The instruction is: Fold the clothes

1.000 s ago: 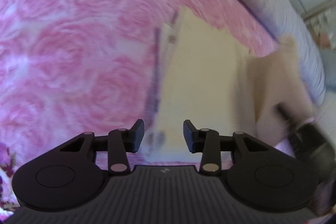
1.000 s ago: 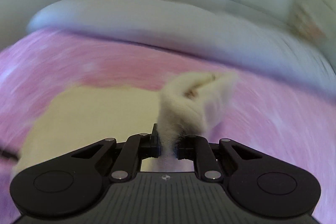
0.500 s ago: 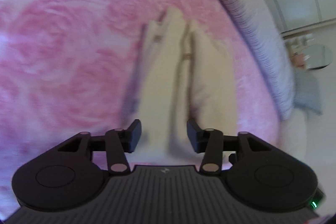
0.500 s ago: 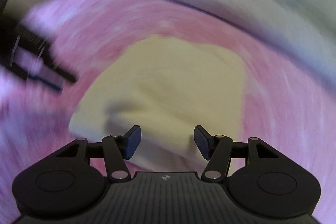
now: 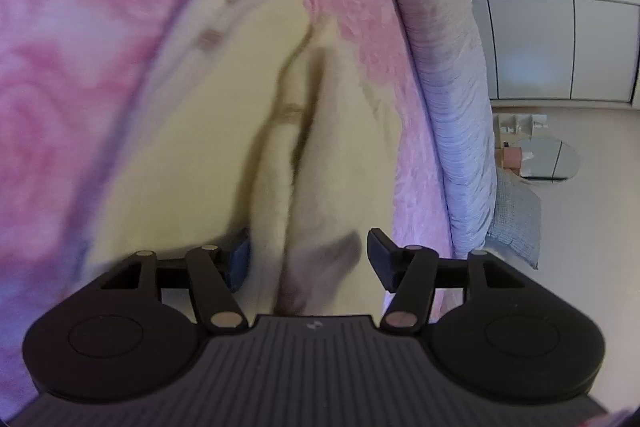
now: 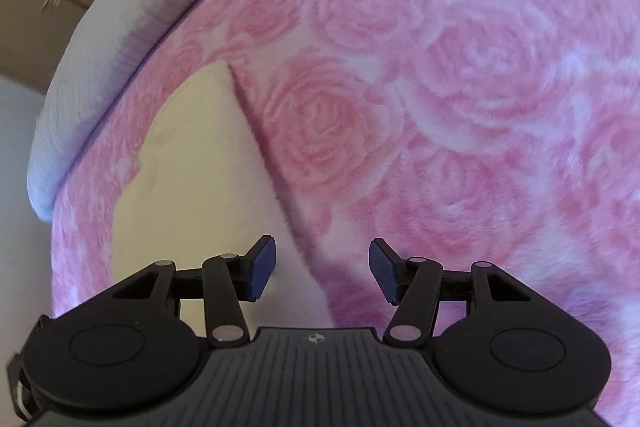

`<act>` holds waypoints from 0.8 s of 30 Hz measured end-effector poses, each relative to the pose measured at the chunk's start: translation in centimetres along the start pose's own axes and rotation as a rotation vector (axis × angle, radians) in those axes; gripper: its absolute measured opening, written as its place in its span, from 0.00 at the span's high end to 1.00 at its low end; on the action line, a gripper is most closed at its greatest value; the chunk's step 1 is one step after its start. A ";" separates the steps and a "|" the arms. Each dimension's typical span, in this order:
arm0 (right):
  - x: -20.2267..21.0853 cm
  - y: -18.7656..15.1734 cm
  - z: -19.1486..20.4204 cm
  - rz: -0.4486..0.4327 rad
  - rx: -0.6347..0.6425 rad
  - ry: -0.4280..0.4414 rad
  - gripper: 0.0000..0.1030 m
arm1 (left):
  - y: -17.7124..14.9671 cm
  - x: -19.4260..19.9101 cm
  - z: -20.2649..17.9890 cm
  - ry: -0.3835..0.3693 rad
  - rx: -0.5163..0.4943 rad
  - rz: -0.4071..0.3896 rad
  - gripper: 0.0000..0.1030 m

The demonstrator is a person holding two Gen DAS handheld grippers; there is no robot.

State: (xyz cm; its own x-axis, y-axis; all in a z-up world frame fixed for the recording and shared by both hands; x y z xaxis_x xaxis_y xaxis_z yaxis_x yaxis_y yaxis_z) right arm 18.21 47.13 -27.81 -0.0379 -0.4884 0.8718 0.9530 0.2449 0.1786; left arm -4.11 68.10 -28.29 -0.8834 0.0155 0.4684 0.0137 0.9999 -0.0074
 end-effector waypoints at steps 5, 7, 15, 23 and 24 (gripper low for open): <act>-1.9 0.3 0.4 0.036 0.015 -0.008 0.58 | -0.2 1.6 -3.7 0.030 -0.242 -0.060 0.77; -1.4 0.0 1.9 0.021 0.115 -0.015 0.65 | -0.5 3.7 -5.9 0.025 -0.354 -0.093 0.78; -0.6 -4.3 8.1 -0.008 0.494 -0.050 0.69 | -1.0 7.9 1.0 0.141 -0.330 -0.134 0.78; -1.1 -4.7 8.0 -0.025 0.537 -0.101 0.67 | -0.3 6.8 1.5 0.126 -0.302 -0.110 0.72; -1.3 -4.5 7.9 -0.018 0.526 -0.101 0.66 | 0.1 7.0 1.6 0.138 -0.290 -0.107 0.71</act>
State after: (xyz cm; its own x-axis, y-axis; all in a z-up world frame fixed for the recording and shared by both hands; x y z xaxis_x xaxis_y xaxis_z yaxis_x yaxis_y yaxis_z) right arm 11.58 53.25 -26.12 -0.1063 -0.4195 0.9015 0.6737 0.6364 0.3756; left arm -11.05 68.28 -26.48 -0.8156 -0.1092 0.5682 0.0746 0.9540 0.2905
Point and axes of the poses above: each gripper's, at about its wrist camera, not at the fingertips, and x roughly against the way its jaws point, z to its left, y to its top, the point moved 10 cm from there along -x, roughly the way its jaws point, and after that the axes turned 6 degrees about -y, right-handed, at the moved point
